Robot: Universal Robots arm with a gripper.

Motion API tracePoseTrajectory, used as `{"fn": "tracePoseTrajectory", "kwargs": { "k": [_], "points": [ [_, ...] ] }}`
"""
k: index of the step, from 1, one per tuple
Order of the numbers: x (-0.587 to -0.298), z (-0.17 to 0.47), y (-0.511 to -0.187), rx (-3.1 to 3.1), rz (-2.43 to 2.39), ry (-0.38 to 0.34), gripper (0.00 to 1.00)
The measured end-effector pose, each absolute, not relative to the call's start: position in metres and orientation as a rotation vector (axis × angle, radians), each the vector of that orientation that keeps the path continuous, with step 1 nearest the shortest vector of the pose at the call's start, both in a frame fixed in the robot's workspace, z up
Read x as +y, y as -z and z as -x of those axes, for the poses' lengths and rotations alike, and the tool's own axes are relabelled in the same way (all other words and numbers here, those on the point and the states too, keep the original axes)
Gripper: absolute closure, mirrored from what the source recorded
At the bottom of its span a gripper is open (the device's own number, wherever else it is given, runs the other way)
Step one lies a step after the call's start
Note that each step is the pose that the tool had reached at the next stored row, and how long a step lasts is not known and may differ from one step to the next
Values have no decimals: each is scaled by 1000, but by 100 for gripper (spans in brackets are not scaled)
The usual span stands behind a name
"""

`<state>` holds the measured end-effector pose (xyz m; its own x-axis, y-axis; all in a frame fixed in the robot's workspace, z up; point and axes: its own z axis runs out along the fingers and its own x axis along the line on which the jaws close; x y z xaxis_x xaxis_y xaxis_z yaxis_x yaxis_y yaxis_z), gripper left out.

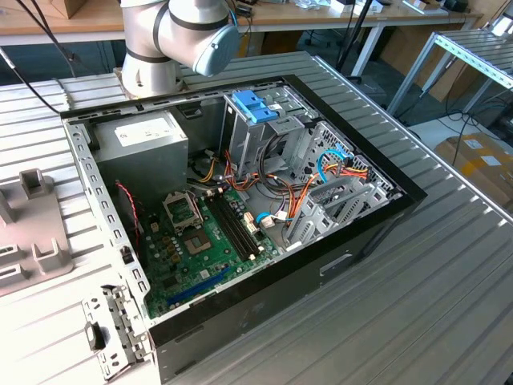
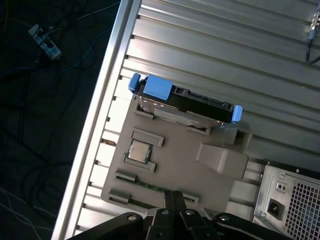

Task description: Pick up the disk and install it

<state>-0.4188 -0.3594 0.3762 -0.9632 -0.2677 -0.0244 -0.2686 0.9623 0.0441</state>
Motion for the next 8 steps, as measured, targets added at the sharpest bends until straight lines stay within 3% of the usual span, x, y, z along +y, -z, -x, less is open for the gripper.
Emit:
{"fn": "tracePoseTrajectory", "kwargs": {
  "k": [8],
  "points": [
    [-359, 419, -376, 3081, 516, -74, 89]
  ]
}}
